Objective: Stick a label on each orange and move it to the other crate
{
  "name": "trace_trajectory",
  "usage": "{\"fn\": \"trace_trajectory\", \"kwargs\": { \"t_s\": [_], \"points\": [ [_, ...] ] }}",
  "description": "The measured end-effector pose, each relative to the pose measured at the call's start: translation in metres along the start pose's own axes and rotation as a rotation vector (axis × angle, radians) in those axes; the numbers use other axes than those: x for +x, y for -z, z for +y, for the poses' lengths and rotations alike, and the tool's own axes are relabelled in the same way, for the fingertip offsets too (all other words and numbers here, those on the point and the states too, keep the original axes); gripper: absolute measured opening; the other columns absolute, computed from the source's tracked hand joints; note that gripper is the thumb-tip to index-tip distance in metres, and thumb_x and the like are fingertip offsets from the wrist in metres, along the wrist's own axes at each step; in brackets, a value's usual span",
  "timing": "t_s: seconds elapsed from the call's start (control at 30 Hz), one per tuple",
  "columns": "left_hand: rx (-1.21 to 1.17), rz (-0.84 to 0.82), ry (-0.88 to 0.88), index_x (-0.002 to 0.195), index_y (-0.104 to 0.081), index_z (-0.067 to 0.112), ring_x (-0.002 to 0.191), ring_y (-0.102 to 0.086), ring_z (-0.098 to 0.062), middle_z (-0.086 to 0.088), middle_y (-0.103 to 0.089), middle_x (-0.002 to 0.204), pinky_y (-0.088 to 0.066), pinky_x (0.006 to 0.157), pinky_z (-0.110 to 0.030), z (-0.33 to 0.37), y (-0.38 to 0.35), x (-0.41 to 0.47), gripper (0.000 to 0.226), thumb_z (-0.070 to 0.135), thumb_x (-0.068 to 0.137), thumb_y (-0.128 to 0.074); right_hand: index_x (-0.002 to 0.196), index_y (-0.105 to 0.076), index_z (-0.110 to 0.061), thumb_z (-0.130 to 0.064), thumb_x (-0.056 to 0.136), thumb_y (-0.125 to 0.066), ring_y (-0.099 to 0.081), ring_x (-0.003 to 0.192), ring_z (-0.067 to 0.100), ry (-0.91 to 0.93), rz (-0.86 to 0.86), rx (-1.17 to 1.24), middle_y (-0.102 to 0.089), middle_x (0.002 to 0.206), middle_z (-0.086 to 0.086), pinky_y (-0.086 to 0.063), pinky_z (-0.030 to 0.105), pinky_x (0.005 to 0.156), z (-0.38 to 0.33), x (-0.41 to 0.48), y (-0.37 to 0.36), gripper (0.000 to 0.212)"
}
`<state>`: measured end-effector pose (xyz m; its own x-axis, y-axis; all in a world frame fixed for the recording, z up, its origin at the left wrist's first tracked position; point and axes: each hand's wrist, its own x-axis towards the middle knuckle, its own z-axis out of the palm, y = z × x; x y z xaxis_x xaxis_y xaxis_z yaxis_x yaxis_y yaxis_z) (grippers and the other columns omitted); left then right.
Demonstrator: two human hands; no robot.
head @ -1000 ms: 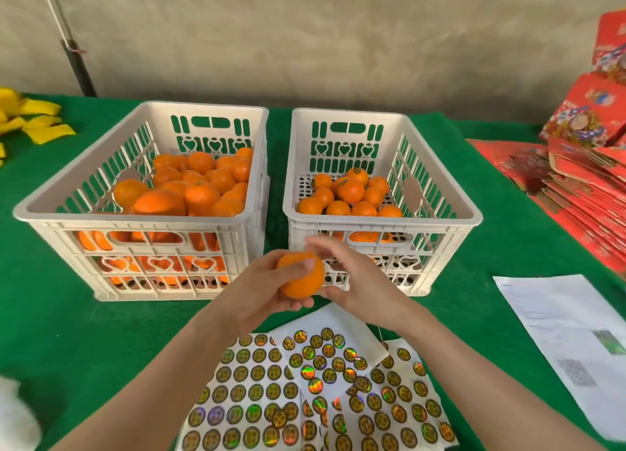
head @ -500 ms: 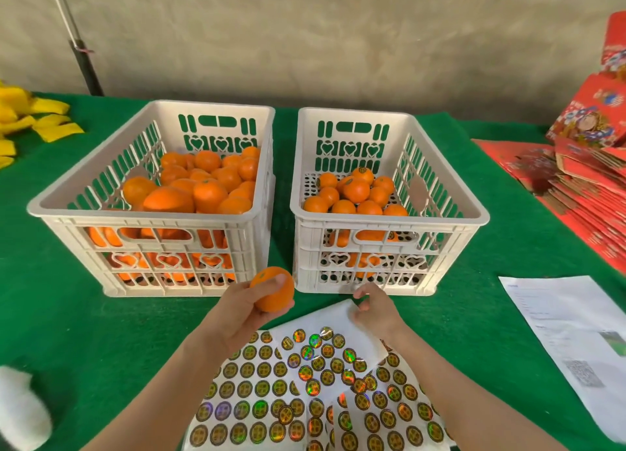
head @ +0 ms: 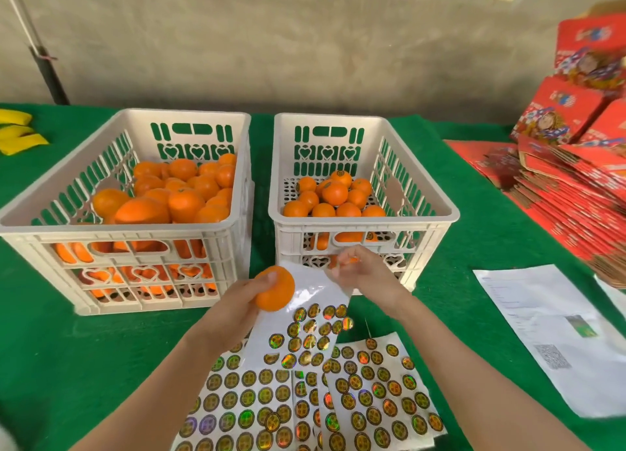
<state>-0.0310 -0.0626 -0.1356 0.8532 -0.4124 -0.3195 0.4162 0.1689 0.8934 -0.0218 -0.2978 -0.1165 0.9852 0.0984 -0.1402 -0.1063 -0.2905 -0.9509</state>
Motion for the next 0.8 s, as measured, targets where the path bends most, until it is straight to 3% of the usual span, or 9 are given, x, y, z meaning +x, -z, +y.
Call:
{"fn": "trace_trajectory", "kwargs": {
  "t_s": [0.07, 0.2, 0.3, 0.4, 0.5, 0.6, 0.67, 0.7, 0.8],
  "points": [
    [-0.123, -0.002, -0.034, 0.119, -0.061, 0.011, 0.110, -0.063, -0.028, -0.016, -0.066, 0.119, -0.055, 0.083, -0.030, -0.004, 0.006, -0.002, 0.065, 0.049, 0.068, -0.072, 0.104, -0.057, -0.013, -0.023, 0.089, -0.064, -0.062, 0.086, 0.023, -0.137, -0.009, 0.134, -0.064, 0.111, 0.017, -0.051, 0.034, 0.085, 0.007, -0.007, 0.011, 0.019],
    [-0.255, 0.025, -0.045, 0.133, -0.049, 0.011, 0.117, -0.058, -0.031, -0.016, -0.060, 0.128, -0.043, 0.097, -0.043, -0.013, 0.013, -0.006, 0.064, 0.047, 0.081, -0.061, 0.118, -0.060, -0.007, -0.028, 0.093, -0.054, -0.064, 0.089, 0.028, -0.288, -0.119, 0.547, -0.066, 0.107, 0.021, -0.052, 0.039, 0.082, 0.023, -0.017, 0.011, 0.033],
    [-0.297, 0.071, -0.005, 0.135, -0.046, 0.011, 0.117, -0.059, -0.032, -0.017, -0.061, 0.127, -0.047, 0.095, -0.043, -0.021, 0.016, -0.008, 0.066, 0.050, 0.082, -0.056, 0.108, -0.064, -0.005, -0.020, 0.089, -0.062, -0.064, 0.088, 0.021, -0.335, -0.044, 0.432, -0.068, 0.105, 0.015, -0.055, 0.036, 0.078, 0.024, -0.016, -0.005, 0.025],
    [-0.237, 0.057, 0.037, 0.130, -0.049, 0.013, 0.114, -0.061, -0.031, -0.016, -0.063, 0.124, -0.053, 0.088, -0.040, -0.025, 0.016, -0.010, 0.076, 0.054, 0.070, -0.071, 0.091, -0.065, -0.004, -0.015, 0.090, -0.063, -0.064, 0.078, 0.017, -0.333, 0.032, 0.244, -0.067, 0.093, 0.013, -0.055, 0.031, 0.070, 0.016, -0.014, -0.018, 0.011],
    [-0.115, 0.150, -0.009, 0.124, -0.053, 0.020, 0.109, -0.061, -0.020, -0.005, -0.064, 0.121, -0.035, 0.102, -0.040, -0.021, 0.016, -0.010, 0.066, 0.055, 0.070, -0.066, 0.068, -0.058, -0.013, -0.014, 0.090, -0.062, -0.061, 0.060, 0.010, -0.272, 0.024, 0.125, -0.062, 0.070, 0.003, -0.051, 0.025, 0.060, 0.004, -0.011, -0.018, 0.023],
    [0.165, 0.183, -0.128, 0.120, -0.057, 0.017, 0.117, -0.051, -0.013, 0.004, -0.060, 0.124, -0.026, 0.105, -0.032, -0.001, 0.017, -0.009, 0.094, 0.076, 0.047, -0.072, 0.067, -0.063, -0.017, -0.013, 0.088, -0.063, -0.062, 0.059, 0.008, -0.276, -0.003, 0.082, -0.066, 0.061, -0.005, -0.053, 0.027, 0.061, -0.007, -0.009, -0.017, 0.022],
    [0.298, 0.117, -0.115, 0.128, -0.051, 0.015, 0.119, -0.051, -0.015, 0.004, -0.058, 0.125, -0.029, 0.103, -0.031, 0.015, 0.010, -0.009, 0.103, 0.076, 0.047, -0.068, 0.067, -0.063, -0.018, -0.013, 0.087, -0.063, -0.063, 0.056, 0.008, -0.280, -0.044, 0.062, -0.066, 0.060, -0.005, -0.053, 0.025, 0.059, -0.015, -0.008, -0.018, 0.021],
    [0.352, 0.078, -0.105, 0.127, -0.052, 0.015, 0.115, -0.055, -0.014, 0.004, -0.061, 0.121, -0.034, 0.101, -0.030, 0.022, 0.005, -0.007, 0.097, 0.074, 0.052, -0.070, 0.066, -0.062, -0.018, -0.013, 0.087, -0.063, -0.062, 0.054, 0.007, -0.275, -0.067, 0.050, -0.066, 0.058, -0.006, -0.052, 0.023, 0.055, -0.018, -0.008, -0.020, 0.021],
    [0.472, -0.096, -0.129, 0.108, -0.066, 0.017, 0.099, -0.067, -0.011, 0.005, -0.073, 0.103, -0.046, 0.088, -0.024, 0.039, -0.018, -0.004, 0.046, 0.050, 0.076, -0.071, 0.069, -0.060, -0.017, -0.016, 0.087, -0.064, -0.061, 0.056, 0.009, -0.252, -0.095, 0.042, -0.065, 0.061, -0.005, -0.049, 0.022, 0.058, -0.025, -0.010, -0.023, 0.019]
  ]
}}
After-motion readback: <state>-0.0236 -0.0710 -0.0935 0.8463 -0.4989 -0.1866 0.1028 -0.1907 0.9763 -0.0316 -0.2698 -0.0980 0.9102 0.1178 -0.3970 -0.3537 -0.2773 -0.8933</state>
